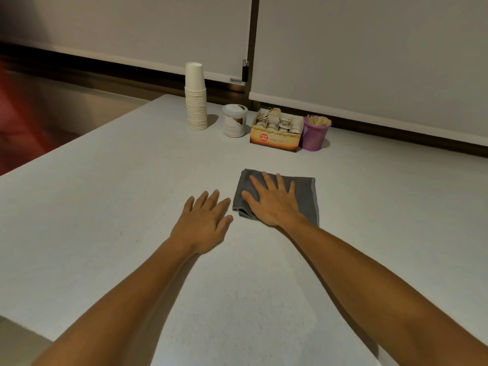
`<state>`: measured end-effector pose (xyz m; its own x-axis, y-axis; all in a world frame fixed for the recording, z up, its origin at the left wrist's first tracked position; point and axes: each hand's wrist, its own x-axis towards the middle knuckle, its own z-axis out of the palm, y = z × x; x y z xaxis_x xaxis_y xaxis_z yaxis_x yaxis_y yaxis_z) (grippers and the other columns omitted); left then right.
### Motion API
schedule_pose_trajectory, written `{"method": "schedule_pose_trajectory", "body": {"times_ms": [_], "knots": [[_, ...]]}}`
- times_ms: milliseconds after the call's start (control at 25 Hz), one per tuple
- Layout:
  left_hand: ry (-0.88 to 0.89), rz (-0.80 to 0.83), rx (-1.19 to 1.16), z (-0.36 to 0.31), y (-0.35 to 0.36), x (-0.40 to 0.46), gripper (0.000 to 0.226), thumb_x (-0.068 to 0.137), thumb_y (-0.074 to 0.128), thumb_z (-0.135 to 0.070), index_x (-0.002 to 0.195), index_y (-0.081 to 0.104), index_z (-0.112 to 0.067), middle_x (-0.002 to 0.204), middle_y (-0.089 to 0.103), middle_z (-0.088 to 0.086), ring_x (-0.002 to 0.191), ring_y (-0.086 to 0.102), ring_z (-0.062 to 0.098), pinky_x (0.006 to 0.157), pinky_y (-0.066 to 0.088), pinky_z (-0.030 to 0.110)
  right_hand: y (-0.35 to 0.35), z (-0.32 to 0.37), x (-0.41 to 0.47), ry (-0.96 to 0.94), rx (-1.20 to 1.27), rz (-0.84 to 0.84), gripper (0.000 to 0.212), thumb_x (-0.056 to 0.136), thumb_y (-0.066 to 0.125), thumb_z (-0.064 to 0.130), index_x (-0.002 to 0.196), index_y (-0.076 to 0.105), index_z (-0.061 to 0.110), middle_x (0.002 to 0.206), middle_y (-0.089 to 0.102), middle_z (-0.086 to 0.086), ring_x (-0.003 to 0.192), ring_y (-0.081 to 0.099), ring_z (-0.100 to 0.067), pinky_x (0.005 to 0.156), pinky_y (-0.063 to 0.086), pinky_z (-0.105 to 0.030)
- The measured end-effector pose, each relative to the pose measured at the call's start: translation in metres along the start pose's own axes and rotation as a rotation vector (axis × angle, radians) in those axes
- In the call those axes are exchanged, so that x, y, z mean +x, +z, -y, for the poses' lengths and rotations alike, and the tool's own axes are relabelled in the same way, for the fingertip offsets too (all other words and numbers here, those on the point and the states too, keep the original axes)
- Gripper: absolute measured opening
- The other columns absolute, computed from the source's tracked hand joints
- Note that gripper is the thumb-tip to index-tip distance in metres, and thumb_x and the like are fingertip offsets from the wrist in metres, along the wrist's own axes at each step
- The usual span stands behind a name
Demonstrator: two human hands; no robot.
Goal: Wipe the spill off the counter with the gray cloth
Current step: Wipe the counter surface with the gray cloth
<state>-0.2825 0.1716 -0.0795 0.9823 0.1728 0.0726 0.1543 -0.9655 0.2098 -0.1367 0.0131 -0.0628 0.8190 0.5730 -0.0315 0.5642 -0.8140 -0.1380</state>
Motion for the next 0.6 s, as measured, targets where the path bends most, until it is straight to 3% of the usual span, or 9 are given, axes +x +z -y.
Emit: {"method": "schedule_pose_trajectory", "body": {"times_ms": [320,600], "knots": [[-0.001,0.012,-0.034,0.006,0.0,0.006,0.069,0.093,0.011,-0.058,0.154,0.016,-0.026,0.165,0.007,0.002,0.153,0.001,0.023,0.122,-0.002,0.047,-0.009,0.0,0.09,0.058,-0.038,0.017,0.077,0.095,0.013,0.076,0.161,0.006,0.036,0.17,0.002,-0.001,0.154,-0.002,-0.037,0.118,-0.003,-0.067],[-0.011,0.006,-0.078,0.003,-0.005,0.004,0.069,0.094,0.016,-0.048,0.154,0.017,-0.016,0.165,0.013,0.005,0.152,0.007,0.023,0.123,0.001,0.046,-0.001,0.001,0.02,-0.015,-0.049,-0.014,0.075,0.095,0.014,0.075,0.16,0.008,0.039,0.17,0.004,0.003,0.154,-0.001,-0.034,0.12,-0.004,-0.062]]}}
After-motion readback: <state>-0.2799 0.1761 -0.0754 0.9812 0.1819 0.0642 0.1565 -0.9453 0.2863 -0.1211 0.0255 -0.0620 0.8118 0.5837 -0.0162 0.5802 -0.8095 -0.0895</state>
